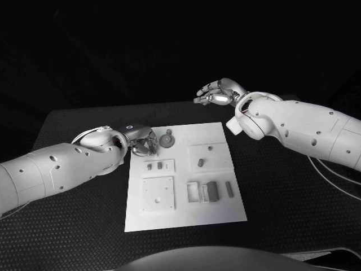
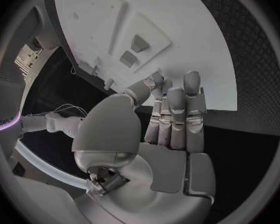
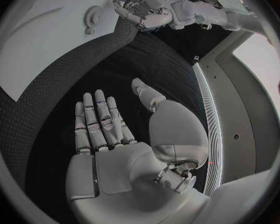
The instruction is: Assemble the parts on the task board
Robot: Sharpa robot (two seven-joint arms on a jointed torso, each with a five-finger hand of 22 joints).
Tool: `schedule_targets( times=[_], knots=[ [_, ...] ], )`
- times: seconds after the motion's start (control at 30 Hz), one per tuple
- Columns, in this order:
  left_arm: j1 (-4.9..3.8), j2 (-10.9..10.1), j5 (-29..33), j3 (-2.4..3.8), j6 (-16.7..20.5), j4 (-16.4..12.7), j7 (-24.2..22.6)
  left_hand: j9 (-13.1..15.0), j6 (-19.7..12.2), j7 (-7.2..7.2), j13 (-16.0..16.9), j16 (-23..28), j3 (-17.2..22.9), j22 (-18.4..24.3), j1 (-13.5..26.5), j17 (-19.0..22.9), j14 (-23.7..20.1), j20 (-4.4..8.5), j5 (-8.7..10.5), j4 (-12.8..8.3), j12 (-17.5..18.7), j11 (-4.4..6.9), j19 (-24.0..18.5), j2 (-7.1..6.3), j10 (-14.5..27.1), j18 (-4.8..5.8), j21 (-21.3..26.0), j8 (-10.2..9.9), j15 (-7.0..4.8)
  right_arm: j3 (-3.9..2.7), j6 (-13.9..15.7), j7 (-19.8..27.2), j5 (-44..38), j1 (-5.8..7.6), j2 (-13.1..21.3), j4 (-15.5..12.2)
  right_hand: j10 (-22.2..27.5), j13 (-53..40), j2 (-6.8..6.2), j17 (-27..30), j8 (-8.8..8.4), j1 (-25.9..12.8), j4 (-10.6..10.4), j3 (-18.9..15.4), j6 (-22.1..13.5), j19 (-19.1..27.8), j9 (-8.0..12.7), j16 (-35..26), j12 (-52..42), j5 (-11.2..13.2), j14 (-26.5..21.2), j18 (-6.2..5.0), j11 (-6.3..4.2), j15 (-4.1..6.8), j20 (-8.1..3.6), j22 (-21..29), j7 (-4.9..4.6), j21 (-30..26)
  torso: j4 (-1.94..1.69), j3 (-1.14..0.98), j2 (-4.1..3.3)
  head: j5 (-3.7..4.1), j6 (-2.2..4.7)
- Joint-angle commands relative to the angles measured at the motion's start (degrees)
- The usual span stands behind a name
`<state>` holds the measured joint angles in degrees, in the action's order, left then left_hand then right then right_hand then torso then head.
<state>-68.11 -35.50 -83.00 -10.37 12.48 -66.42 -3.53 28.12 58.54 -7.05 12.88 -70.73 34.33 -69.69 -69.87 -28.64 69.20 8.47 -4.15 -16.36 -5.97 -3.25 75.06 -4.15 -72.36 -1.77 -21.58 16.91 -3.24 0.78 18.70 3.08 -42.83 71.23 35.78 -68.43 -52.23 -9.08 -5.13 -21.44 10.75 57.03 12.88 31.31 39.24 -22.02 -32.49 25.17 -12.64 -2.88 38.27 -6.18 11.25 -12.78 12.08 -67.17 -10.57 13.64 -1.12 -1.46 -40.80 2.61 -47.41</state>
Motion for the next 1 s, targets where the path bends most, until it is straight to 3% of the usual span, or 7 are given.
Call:
schedule_targets(
  times=[0.03, 1.0],
  knots=[
    [-0.04, 0.1, -0.6, -0.01, -1.1, -0.2, -0.1, 0.1, 0.1, -0.05, 0.1, 0.2, 0.3, -0.1, 0.5, 0.0, 0.0, 0.08, 0.0, -0.1, 0.3, -0.11, 0.0, 0.12, -0.3, -3.84, 0.1, 0.2, 0.13, -0.02, -0.7, 0.3, 0.1, -0.02, 0.0, 0.0, -0.4, 0.1, -0.17, 0.1, 0.32, -0.1, -0.3, 0.1, -0.4, 0.4, 0.1, -0.2, 0.3, 0.1, 0.2, 1.04, 0.01, -0.17, -0.08, -0.1, -3.73, -0.2, 0.0, -0.02, 0.0, 0.05, -0.06],
    [-0.04, 0.1, -0.6, -0.11, -2.5, -1.0, -0.2, 0.0, 0.1, -0.07, 0.1, 0.2, 0.4, -0.1, 0.5, -0.1, 0.0, 0.09, -0.07, -0.1, 0.4, -0.11, -0.1, 0.18, -0.4, -3.79, 0.2, 0.2, 0.12, -0.02, -0.7, 0.3, 0.1, -0.09, 0.0, 0.0, -0.4, 0.2, -0.2, 0.1, 0.35, -0.1, -0.3, 0.0, -0.4, 0.4, 0.1, -0.3, 0.3, 0.1, 0.2, 1.03, 0.01, -0.17, -0.08, -0.2, -3.73, -0.2, -0.09, 0.0, 0.01, 0.18, -0.32]
  ],
)
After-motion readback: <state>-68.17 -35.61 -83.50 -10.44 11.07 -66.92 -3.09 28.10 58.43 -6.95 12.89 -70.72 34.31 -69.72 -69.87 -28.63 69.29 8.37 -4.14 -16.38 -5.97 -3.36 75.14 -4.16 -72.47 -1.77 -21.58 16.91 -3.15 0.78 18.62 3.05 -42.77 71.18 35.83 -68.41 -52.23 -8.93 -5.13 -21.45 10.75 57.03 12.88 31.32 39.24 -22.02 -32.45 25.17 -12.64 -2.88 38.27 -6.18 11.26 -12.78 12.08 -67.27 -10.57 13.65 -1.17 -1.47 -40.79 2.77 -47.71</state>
